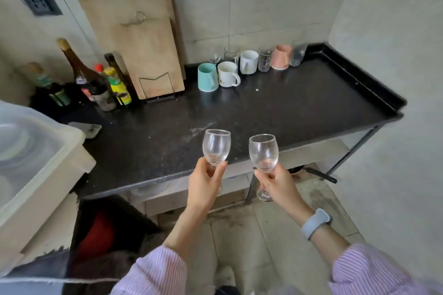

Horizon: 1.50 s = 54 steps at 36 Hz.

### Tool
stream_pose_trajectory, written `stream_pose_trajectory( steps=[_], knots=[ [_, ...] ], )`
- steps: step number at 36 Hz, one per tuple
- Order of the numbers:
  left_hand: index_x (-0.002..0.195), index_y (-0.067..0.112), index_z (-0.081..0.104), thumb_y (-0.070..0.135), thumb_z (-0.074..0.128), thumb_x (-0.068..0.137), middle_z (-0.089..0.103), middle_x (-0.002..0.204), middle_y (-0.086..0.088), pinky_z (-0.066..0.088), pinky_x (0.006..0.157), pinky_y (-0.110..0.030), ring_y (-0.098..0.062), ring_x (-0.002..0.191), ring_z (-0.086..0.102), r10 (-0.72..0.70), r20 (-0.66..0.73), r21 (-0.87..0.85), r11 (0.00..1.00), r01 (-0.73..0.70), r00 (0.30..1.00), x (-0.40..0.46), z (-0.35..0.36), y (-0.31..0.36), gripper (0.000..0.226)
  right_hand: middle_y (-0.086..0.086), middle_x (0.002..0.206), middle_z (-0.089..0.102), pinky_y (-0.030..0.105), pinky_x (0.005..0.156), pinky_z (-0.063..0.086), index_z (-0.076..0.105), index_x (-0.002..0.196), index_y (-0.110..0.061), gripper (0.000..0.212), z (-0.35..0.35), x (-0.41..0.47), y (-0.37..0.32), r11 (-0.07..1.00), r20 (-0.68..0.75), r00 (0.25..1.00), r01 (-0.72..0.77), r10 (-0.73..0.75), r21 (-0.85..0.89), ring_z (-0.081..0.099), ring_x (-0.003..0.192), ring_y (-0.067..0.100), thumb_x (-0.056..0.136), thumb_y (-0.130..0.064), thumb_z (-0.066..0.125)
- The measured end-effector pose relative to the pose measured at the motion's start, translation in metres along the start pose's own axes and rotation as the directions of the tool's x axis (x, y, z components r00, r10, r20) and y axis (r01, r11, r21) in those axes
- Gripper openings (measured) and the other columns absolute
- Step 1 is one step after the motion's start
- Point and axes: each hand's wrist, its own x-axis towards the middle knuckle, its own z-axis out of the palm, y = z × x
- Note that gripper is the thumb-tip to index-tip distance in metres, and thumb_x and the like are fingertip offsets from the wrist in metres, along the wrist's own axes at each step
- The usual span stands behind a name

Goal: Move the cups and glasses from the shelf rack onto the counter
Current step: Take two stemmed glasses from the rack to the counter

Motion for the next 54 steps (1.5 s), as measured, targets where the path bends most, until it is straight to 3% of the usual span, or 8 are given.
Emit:
stream_pose_trajectory(
  steps=[7, 17, 21, 27, 37, 41, 49, 54],
  knots=[
    [0.086, 0.022, 0.057, 0.036, 0.06, 0.086, 0.067, 0.073, -0.002, 0.048, 0.048, -0.013, -0.004, 0.055, 0.063, -0.06, 0.061, 0.017, 0.998, 0.059, 0.996, 0.11, 0.041, 0.012, 0.015, -0.009, 0.043, 0.054, 0.01, 0.042, 0.037, 0.05, 0.078, -0.018, 0.014, -0.023, 0.091, 0.01, 0.997, -0.051, 0.997, -0.062, 0.065, 0.051, 0.049, 0.038, 0.001, 0.085, -0.024, 0.06],
    [0.093, 0.015, 0.057, 0.037, 0.061, 0.085, 0.067, 0.077, 0.0, 0.048, 0.048, -0.011, -0.007, 0.06, 0.064, -0.161, 0.097, 0.015, 0.987, 0.16, 0.982, 0.253, 0.138, 0.013, 0.023, -0.004, 0.07, 0.059, 0.01, 0.053, 0.043, 0.054, 0.092, -0.021, 0.012, -0.07, 0.255, 0.037, 0.989, -0.026, 0.99, -0.136, 0.138, 0.066, 0.058, 0.058, 0.001, 0.084, -0.027, 0.061],
    [0.094, 0.015, 0.059, 0.034, 0.063, 0.084, 0.069, 0.083, -0.003, 0.055, 0.065, -0.026, -0.012, 0.07, 0.069, -0.233, 0.054, -0.043, 0.971, 0.235, 0.971, 0.314, 0.179, 0.015, 0.022, 0.001, 0.085, 0.063, 0.023, 0.069, 0.046, 0.053, 0.098, -0.022, 0.018, -0.085, 0.332, 0.049, 0.984, 0.022, 0.987, -0.16, 0.159, 0.073, 0.061, 0.076, 0.012, 0.085, -0.031, 0.061],
    [0.098, 0.017, 0.059, 0.034, 0.065, 0.082, 0.07, 0.086, 0.0, 0.054, 0.084, -0.04, -0.015, 0.083, 0.068, -0.273, -0.002, -0.056, 0.961, 0.272, 0.962, 0.4, 0.229, 0.014, 0.024, 0.001, 0.085, 0.061, 0.024, 0.067, 0.044, 0.052, 0.095, -0.021, 0.018, -0.097, 0.437, 0.069, 0.986, 0.007, 0.989, -0.145, 0.145, 0.081, 0.06, 0.079, 0.014, 0.083, -0.029, 0.063],
    [0.098, 0.016, 0.058, 0.031, 0.067, 0.081, 0.066, 0.083, 0.003, 0.045, 0.07, -0.023, -0.006, 0.075, 0.061, -0.254, -0.104, -0.063, 0.967, 0.249, 0.962, 0.491, 0.28, -0.006, 0.024, 0.01, 0.097, 0.063, 0.038, 0.084, 0.049, 0.054, 0.107, -0.01, 0.032, -0.089, 0.555, 0.088, 1.0, -0.051, 0.999, -0.014, 0.013, -0.027, 0.057, 0.099, 0.025, 0.082, -0.028, 0.064],
    [0.098, 0.018, 0.056, 0.029, 0.067, 0.081, 0.067, 0.083, 0.004, 0.046, 0.066, -0.014, 0.003, 0.069, 0.061, -0.227, -0.141, -0.095, 0.972, 0.215, 0.964, 0.507, 0.289, -0.015, 0.023, -0.002, 0.097, 0.061, 0.022, 0.077, 0.047, 0.051, 0.108, -0.017, 0.031, -0.083, 0.575, 0.094, 0.998, -0.046, 0.999, -0.021, 0.023, 0.052, 0.059, 0.097, 0.018, 0.082, -0.028, 0.065],
    [0.102, 0.021, 0.054, 0.03, 0.069, 0.08, 0.067, 0.091, 0.008, 0.051, 0.084, -0.027, -0.005, 0.09, 0.063, -0.197, -0.128, -0.147, 0.973, 0.178, 0.972, 0.521, 0.296, -0.035, 0.028, -0.01, 0.097, 0.061, 0.021, 0.081, 0.048, 0.05, 0.107, -0.024, 0.03, -0.076, 0.595, 0.106, 0.994, -0.019, 1.0, -0.014, 0.016, 0.112, 0.061, 0.094, 0.013, 0.081, -0.029, 0.065],
    [0.098, 0.025, 0.052, 0.031, 0.068, 0.081, 0.065, 0.088, 0.014, 0.049, 0.082, -0.024, -0.001, 0.088, 0.062, -0.164, -0.145, -0.129, 0.981, 0.146, 0.976, 0.526, 0.297, -0.039, 0.024, -0.017, 0.095, 0.06, 0.008, 0.07, 0.043, 0.049, 0.112, -0.027, 0.033, -0.074, 0.6, 0.107, 0.994, -0.017, 0.999, -0.037, 0.038, 0.1, 0.059, 0.089, 0.003, 0.083, -0.031, 0.064]
  ],
)
